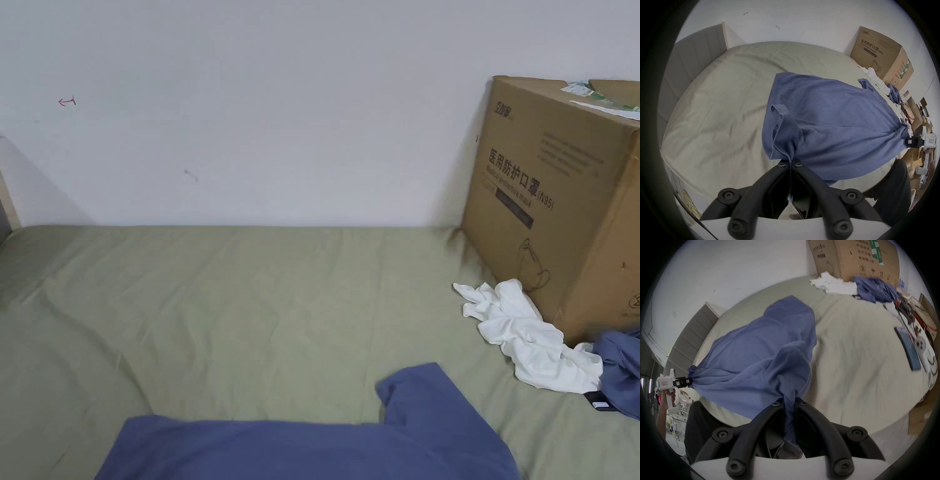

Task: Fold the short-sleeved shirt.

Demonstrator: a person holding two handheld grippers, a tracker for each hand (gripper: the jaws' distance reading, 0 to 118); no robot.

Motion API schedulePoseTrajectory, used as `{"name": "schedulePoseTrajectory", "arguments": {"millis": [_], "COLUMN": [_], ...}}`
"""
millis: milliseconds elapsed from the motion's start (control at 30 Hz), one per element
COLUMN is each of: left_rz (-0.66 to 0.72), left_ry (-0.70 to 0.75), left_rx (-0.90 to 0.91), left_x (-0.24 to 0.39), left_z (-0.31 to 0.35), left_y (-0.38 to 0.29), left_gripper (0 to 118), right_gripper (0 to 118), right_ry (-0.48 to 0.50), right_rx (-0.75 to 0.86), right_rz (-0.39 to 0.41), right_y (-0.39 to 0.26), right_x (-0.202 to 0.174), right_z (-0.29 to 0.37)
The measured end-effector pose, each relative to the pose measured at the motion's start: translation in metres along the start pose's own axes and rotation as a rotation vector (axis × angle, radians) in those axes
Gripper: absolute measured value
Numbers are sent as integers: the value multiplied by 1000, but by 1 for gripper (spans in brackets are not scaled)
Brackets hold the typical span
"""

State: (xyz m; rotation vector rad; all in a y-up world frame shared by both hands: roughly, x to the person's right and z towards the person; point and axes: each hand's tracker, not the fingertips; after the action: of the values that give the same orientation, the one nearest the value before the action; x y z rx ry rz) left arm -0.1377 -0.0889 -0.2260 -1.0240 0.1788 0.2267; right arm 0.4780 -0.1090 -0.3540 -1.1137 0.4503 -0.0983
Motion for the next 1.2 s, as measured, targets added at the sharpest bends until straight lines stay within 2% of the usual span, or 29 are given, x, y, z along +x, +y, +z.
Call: {"name": "schedulePoseTrajectory", "arguments": {"millis": [33, 100, 133, 200, 267, 400, 467, 533, 633, 700, 800, 833, 867, 900, 933, 1000, 1100, 1133, 1200], "left_rz": [-11, -12, 4, 58, 47, 68, 118, 175, 185, 109, 54, 61, 67, 76, 70, 46, 25, -13, -34], "left_ry": [-4, 0, 20, 17, 34, 33, 3, -33, -45, -14, 27, 18, 21, 20, 3, -47, -9, 39, 39], "left_rx": [-7, -4, 2, -50, -82, -79, -113, 17, 250, 387, 626, 697, 750, 793, 839, 944, 916, 908, 891], "left_x": [2, 1, 0, 0, 2, 1, -2, -2, 12, 31, 58, 65, 73, 79, 85, 95, 109, 114, 117], "left_z": [2, -4, -11, -28, -49, -51, -44, -12, 58, 111, 182, 202, 219, 231, 242, 258, 260, 259, 260], "left_y": [-11, -22, -26, -30, -35, -29, -19, -4, 29, 49, 66, 68, 70, 70, 68, 61, 61, 61, 57], "left_gripper": [0, 0, 0, 0, 0, 2, 25, 51, 59, 62, 80, 93, 102, 102, 83, 19, 13, 12, 9], "right_gripper": [7, 7, 7, 7, 7, 7, 7, 7, 7, 7, 7, 7, 7, 7, 7, 7, 8, 9, 13], "right_ry": [-7, -51, -73, -77, -126, -162, -182, -191, -201, -214, -258, -269, -274, -277, -278, -276, -272, -273, -283], "right_rx": [12, 32, 8, -3, -33, -75, -83, -86, -80, -70, -45, -39, -35, -31, -25, -17, -13, -12, -3], "right_rz": [1, 78, 91, 63, 123, 166, 211, 237, 244, 246, 281, 291, 293, 288, 278, 260, 242, 237, 243], "right_y": [-9, -19, -20, -19, -20, -15, -14, -15, -17, -20, -27, -28, -30, -31, -31, -31, -31, -31, -32], "right_x": [-1, -7, -9, -9, -14, -25, -27, -30, -34, -37, -49, -52, -56, -57, -57, -57, -59, -59, -65], "right_z": [1, -3, -9, -27, -41, -55, -56, -58, -59, -60, -60, -60, -60, -60, -60, -55, -53, -51, -48]}}
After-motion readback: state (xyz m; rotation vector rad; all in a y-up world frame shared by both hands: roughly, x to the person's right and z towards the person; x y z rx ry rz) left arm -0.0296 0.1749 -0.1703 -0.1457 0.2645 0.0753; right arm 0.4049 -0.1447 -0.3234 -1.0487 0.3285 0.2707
